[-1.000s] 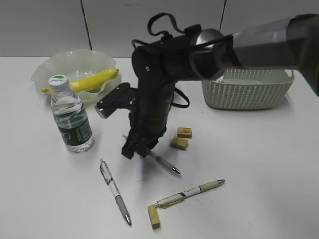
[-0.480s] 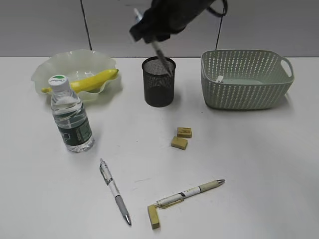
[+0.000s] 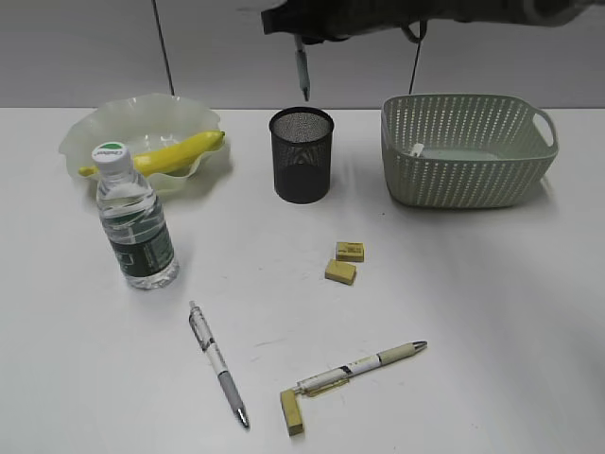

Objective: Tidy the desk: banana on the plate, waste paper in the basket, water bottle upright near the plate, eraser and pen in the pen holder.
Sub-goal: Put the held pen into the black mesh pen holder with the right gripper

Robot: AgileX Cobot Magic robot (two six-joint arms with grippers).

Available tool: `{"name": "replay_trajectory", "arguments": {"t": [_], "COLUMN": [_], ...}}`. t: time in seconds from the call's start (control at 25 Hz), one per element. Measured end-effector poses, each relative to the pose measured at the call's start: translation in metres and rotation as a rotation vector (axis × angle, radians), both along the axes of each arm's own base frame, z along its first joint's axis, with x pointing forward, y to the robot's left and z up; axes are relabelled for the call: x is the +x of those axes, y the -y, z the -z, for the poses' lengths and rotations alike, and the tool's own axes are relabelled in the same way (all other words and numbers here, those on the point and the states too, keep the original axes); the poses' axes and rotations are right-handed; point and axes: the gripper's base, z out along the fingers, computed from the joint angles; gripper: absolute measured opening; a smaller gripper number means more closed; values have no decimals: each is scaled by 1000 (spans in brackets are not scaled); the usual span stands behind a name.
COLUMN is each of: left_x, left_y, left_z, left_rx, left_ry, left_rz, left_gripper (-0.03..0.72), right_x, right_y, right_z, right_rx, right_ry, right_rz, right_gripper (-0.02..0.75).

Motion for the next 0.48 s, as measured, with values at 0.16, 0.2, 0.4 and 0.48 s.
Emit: {"name": "replay_trajectory", "arguments": {"t": [0.16, 0.2, 0.4, 0.48], "left_x": [0, 0, 0, 0], "left_y": [0, 0, 0, 0], "left_z": [0, 0, 0, 0], "left_rx": [0, 0, 0, 0], "left_ry": [0, 0, 0, 0], "left_rz": [0, 0, 0, 0], "left_gripper": [473, 472, 470, 470], "right_x": [7, 9, 15, 16], "right_y": [-3, -3, -6, -6], "right_z": [20, 25, 48, 57], "right_rx": [0, 0, 2, -7], "right_ry": [7, 9, 17, 2], "right_rz": [12, 15, 29, 30], "right_gripper": [137, 137, 137, 135]}}
